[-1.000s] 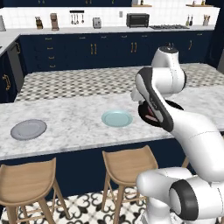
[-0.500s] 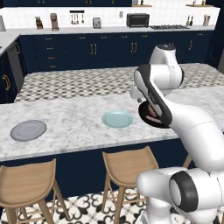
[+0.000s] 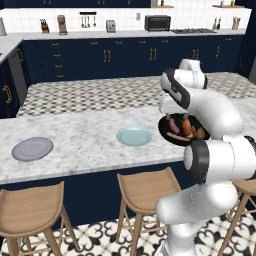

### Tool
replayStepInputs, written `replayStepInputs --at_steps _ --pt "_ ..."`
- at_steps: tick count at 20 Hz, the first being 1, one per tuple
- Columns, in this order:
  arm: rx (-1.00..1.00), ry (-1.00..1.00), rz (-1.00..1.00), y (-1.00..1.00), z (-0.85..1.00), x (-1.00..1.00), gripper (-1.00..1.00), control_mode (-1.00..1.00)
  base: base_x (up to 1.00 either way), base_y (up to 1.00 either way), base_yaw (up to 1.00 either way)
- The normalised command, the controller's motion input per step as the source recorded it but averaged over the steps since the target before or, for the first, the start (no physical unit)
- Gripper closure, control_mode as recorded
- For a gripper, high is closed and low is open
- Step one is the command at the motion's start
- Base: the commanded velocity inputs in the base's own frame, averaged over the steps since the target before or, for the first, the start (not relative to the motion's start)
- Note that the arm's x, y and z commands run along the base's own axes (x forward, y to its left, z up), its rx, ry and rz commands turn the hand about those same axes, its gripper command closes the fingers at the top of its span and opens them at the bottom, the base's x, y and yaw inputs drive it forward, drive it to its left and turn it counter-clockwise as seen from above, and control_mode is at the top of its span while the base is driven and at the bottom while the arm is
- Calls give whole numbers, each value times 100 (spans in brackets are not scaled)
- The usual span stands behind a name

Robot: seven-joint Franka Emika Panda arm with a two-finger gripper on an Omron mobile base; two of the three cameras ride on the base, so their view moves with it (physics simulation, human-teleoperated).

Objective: Place one bun and one sausage from the bowl on each plate.

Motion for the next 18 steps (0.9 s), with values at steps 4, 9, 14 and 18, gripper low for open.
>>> replayStepInputs --at_steps 4,9,14,18 --pt "0 25 4 -56 -77 63 -100 -100 0 0 0" --pt "-12 6 6 -10 -74 43 -100 -100 0 0 0" --pt "1 1 9 -40 -43 56 -100 -100 0 0 0" --pt "0 -5 22 -10 -52 33 -100 -100 0 0 0"
